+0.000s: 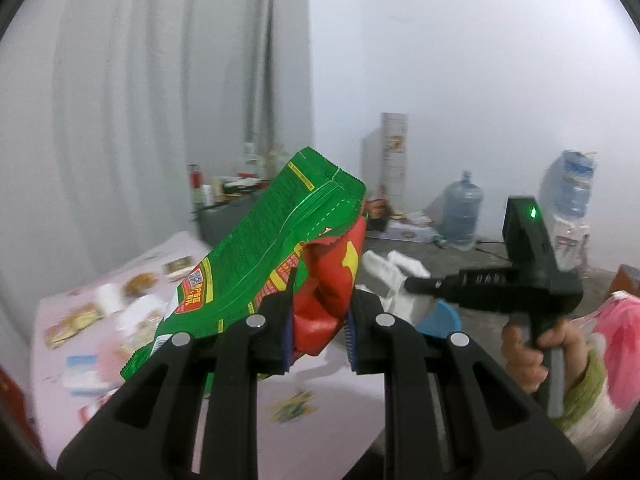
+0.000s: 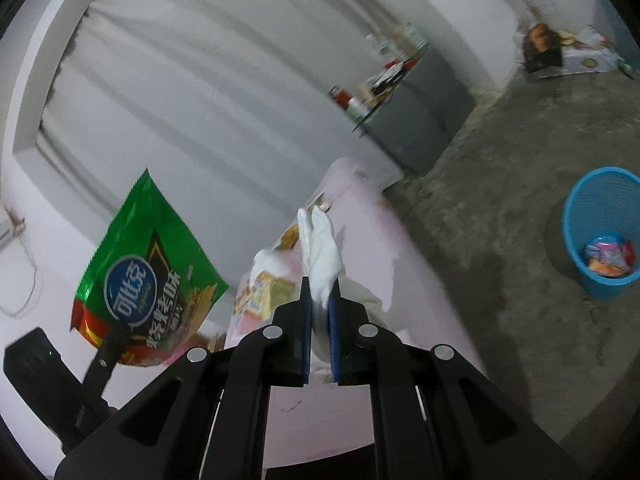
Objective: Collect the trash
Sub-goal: 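Carry the green bag and white tissue over the blue wastebasket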
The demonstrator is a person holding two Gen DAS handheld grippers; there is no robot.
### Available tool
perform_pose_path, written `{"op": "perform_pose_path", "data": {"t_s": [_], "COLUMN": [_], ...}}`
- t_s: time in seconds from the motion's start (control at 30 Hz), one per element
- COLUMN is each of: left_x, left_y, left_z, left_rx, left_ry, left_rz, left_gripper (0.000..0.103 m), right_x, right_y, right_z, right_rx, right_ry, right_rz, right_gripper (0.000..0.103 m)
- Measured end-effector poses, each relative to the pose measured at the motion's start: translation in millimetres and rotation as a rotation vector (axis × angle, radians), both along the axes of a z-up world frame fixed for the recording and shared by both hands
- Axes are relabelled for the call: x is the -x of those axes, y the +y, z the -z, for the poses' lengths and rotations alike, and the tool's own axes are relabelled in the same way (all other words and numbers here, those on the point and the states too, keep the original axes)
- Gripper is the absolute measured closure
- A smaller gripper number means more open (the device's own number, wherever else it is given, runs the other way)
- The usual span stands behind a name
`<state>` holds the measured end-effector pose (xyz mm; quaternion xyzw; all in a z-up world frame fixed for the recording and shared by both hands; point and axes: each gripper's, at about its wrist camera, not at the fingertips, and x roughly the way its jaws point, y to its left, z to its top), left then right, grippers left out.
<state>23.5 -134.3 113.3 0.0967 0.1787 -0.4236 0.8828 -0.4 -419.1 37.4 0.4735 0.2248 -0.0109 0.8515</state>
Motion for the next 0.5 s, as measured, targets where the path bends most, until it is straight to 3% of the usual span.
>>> {"op": "perform_pose_path", "data": {"t_s": [0.27,0.5], "left_x": [-42,-79], "left_y": [-127,-267], "left_z": [15,72], "left_rx": [0.001,-0.059], "left_ry": [0.181,0.384], "left_rz": [0.241,0.379], "left_gripper": [0.085,0.085], "right_x": [44,64], "right_y": [-71,-135], "right_z": [40,100], "right_rx": [-0.055,-0.105], "right_ry": [0.062,0.183], "right_rz": [0.217,0.407], "right_gripper": [0.095,0.095]}}
